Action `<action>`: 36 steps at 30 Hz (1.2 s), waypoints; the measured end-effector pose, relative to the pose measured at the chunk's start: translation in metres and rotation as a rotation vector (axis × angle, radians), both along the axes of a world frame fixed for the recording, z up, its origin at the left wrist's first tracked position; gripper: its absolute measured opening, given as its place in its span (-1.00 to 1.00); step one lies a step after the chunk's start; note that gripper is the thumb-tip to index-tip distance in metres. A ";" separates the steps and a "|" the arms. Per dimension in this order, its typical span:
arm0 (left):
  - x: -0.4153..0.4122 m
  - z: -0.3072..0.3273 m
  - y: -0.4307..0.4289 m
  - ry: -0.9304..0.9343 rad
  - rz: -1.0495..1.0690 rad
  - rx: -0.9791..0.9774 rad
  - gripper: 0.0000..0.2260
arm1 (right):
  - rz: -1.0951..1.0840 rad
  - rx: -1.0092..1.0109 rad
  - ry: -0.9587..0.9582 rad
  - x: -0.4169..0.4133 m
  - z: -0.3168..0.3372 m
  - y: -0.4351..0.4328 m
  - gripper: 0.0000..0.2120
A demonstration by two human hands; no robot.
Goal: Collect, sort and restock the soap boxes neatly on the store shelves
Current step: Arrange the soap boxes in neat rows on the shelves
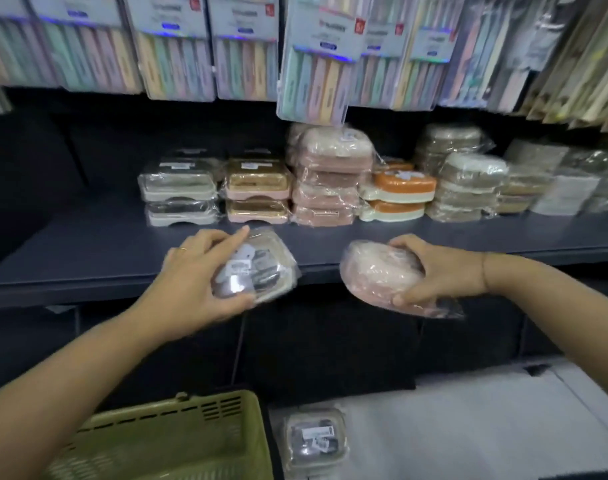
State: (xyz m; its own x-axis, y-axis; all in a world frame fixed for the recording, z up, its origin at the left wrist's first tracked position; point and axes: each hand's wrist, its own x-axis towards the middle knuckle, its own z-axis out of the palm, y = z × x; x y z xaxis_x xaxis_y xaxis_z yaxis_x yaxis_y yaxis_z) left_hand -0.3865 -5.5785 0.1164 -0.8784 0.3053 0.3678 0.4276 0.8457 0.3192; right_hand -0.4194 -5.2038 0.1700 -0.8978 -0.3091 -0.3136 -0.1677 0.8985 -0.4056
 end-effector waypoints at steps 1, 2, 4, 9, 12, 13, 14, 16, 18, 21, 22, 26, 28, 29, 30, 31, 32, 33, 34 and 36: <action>-0.007 0.004 -0.011 -0.009 0.040 -0.011 -0.16 | -0.004 -0.035 0.086 -0.012 0.001 -0.012 -0.10; -0.013 0.006 -0.021 -0.019 0.077 -0.025 -0.15 | -0.006 -0.054 0.168 -0.026 -0.001 -0.023 -0.07; -0.025 0.006 -0.037 -0.039 0.127 -0.061 -0.14 | -0.016 -0.036 0.261 -0.052 -0.010 -0.044 -0.05; -0.044 0.001 -0.049 -0.127 0.136 -0.013 -0.14 | -0.086 -0.021 0.290 -0.093 -0.031 -0.064 -0.13; -0.056 -0.006 -0.055 -0.152 0.087 0.048 -0.21 | -0.084 0.013 0.389 -0.099 -0.036 -0.064 -0.19; -0.059 -0.007 -0.058 -0.158 0.069 0.082 -0.25 | -0.093 0.017 0.426 -0.099 -0.038 -0.066 -0.23; -0.061 -0.008 -0.060 -0.168 0.054 0.125 -0.30 | -0.107 0.012 0.465 -0.097 -0.040 -0.068 -0.26; -0.063 -0.008 -0.062 -0.181 0.043 0.193 -0.33 | -0.120 0.034 0.542 -0.090 -0.044 -0.074 -0.32; -0.065 -0.009 -0.065 -0.156 0.052 0.202 -0.30 | -0.107 0.092 0.591 -0.080 -0.047 -0.085 -0.28; -0.064 -0.015 -0.083 -0.093 0.124 0.192 -0.18 | 0.001 -0.020 0.634 -0.066 -0.042 -0.118 -0.16; -0.063 -0.018 -0.093 -0.079 0.158 0.200 -0.12 | 0.061 -0.081 0.629 -0.063 -0.038 -0.133 -0.14; -0.053 -0.031 -0.147 -0.144 0.305 0.173 0.02 | 0.278 -0.177 0.486 -0.069 -0.025 -0.202 -0.11; -0.049 -0.036 -0.167 -0.192 0.340 0.077 0.06 | 0.328 -0.174 0.383 -0.081 -0.023 -0.229 -0.08; -0.047 -0.038 -0.173 -0.200 0.352 0.020 0.07 | 0.340 -0.175 0.331 -0.086 -0.024 -0.239 -0.08; -0.046 -0.040 -0.176 -0.200 0.363 -0.030 0.08 | 0.344 -0.181 0.284 -0.091 -0.025 -0.247 -0.10; -0.045 -0.041 -0.176 -0.197 0.375 -0.070 0.08 | 0.346 -0.192 0.254 -0.095 -0.028 -0.252 -0.12; -0.045 -0.041 -0.175 -0.193 0.386 -0.099 0.08 | 0.347 -0.208 0.244 -0.097 -0.030 -0.256 -0.14; -0.044 -0.042 -0.173 -0.188 0.397 -0.114 0.08 | 0.343 -0.220 0.253 -0.097 -0.030 -0.258 -0.15; -0.044 -0.043 -0.172 -0.180 0.405 -0.120 0.07 | 0.339 -0.229 0.273 -0.095 -0.029 -0.258 -0.16; -0.045 -0.044 -0.171 -0.175 0.412 -0.127 0.06 | 0.337 -0.271 0.344 -0.091 -0.017 -0.258 -0.15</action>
State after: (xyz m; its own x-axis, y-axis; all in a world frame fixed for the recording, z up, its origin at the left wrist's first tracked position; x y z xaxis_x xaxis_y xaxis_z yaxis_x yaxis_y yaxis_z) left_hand -0.4319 -5.7493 0.0727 -0.9813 -0.0496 0.1859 -0.0036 0.9708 0.2398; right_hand -0.5107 -5.4620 0.1532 -0.7721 -0.6258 0.1108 -0.5914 0.6435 -0.4860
